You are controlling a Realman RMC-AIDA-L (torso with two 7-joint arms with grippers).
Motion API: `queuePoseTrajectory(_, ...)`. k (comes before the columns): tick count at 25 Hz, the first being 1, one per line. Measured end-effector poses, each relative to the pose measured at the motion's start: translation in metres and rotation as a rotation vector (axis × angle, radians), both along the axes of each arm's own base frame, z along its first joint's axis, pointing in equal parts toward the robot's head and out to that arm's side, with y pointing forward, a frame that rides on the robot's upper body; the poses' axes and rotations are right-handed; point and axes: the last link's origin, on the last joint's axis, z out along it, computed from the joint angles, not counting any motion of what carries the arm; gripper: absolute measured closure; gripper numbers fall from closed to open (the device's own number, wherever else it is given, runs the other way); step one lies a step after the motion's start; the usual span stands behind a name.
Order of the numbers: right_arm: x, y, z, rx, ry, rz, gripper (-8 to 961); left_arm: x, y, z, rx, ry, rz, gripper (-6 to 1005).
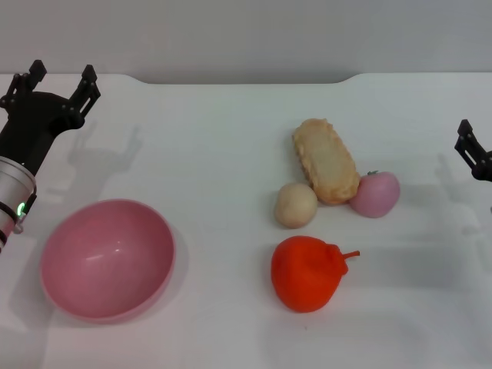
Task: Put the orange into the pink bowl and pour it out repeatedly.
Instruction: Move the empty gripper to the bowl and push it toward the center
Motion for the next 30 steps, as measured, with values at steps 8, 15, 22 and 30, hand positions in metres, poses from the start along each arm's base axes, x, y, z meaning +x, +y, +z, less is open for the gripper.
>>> queuePoseTrajectory(8, 0.001, -0.002, -0.002, -0.004, 0.003, -0.009, 126, 0.001, 0.002, -0.002, -0.014, 0.001, 0.004, 197)
queuePoseTrajectory(15, -0.002, 0.002, -0.001, -0.004, 0.044, 0.000, 127, 0.043, 0.022, 0.006, -0.117, 0.070, 0.036, 200)
queuePoseTrajectory(22, -0.005, 0.003, -0.002, -0.012, 0.065, 0.011, 127, 0.107, 0.041, 0.042, -0.165, 0.261, 0.150, 201)
queuePoseTrajectory(30, -0.002, 0.001, -0.002, -0.013, 0.066, 0.003, 126, 0.141, 0.025, 0.064, -0.364, 0.493, 0.419, 200)
